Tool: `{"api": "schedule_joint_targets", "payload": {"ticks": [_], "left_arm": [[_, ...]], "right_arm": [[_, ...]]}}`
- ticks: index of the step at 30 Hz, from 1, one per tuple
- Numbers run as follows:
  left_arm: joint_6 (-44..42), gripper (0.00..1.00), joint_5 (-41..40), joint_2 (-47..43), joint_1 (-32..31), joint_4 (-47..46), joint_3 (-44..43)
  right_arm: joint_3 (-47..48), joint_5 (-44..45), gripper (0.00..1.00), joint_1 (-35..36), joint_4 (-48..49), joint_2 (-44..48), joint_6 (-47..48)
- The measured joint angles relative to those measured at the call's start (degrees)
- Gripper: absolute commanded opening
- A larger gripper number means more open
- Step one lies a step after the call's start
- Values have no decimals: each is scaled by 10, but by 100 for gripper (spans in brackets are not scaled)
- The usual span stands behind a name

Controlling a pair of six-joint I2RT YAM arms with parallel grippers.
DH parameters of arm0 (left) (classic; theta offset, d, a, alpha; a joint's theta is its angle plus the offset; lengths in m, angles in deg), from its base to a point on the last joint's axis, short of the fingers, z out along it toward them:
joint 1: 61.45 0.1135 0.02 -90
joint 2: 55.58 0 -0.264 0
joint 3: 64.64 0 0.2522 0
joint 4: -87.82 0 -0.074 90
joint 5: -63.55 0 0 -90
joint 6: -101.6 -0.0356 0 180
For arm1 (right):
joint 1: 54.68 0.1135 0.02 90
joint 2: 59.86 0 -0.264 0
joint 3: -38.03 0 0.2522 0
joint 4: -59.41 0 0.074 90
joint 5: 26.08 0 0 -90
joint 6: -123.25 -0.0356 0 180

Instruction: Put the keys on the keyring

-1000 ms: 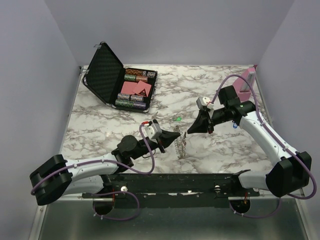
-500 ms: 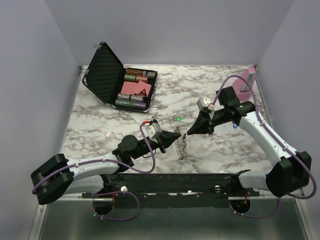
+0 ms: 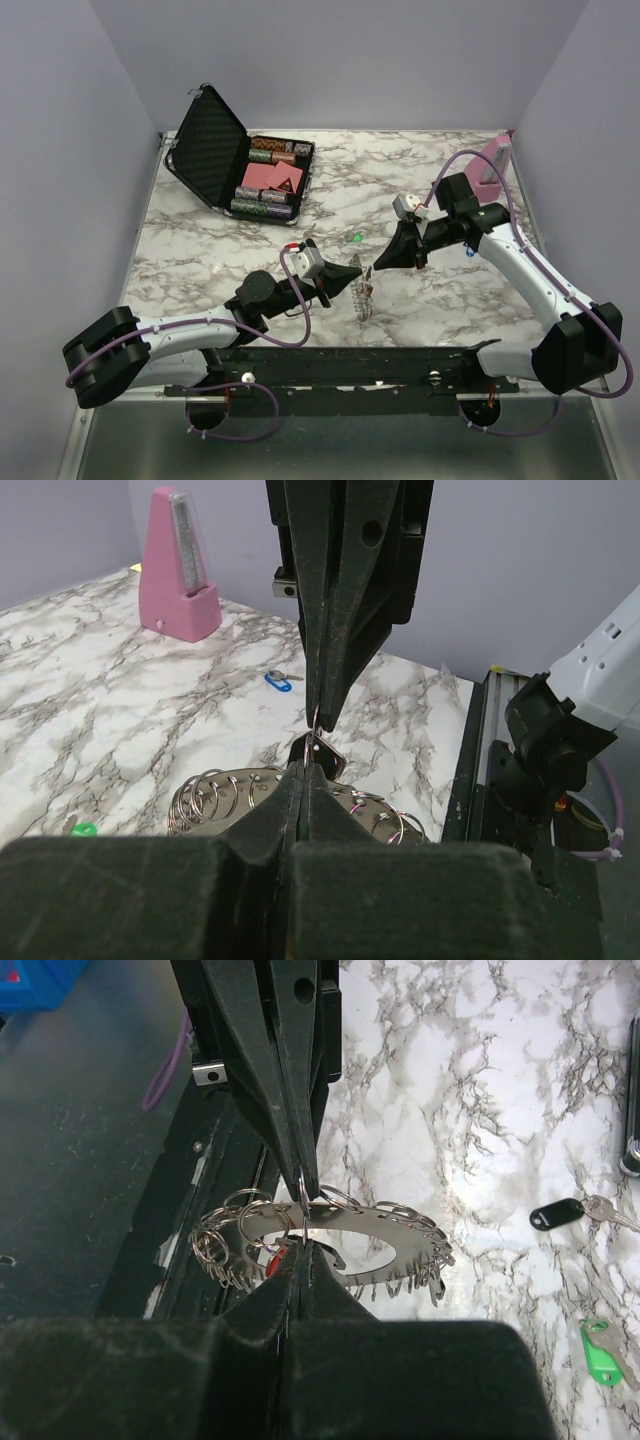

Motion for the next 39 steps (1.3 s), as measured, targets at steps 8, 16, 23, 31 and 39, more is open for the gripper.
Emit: {"api": "schedule_joint_targets", "payload": {"ticks": [8,16,23,31,39], "left_arm": [[0,0,2,1,2,-3,0],[0,0,4,5,2,-4,0],[1,0,4,7,2,-4,0],[0,0,5,7,3,-4,0],[0,0,7,7,5,-4,0]], "right_arm": [[-5,-8,0,0,14,0,-18],[-12,-14,0,0,29,0,-37],[-15,-16,0,0,40,0,-51],[-15,-16,0,1,41,0,-53],[-15,-16,0,1,40,0,-53]]}}
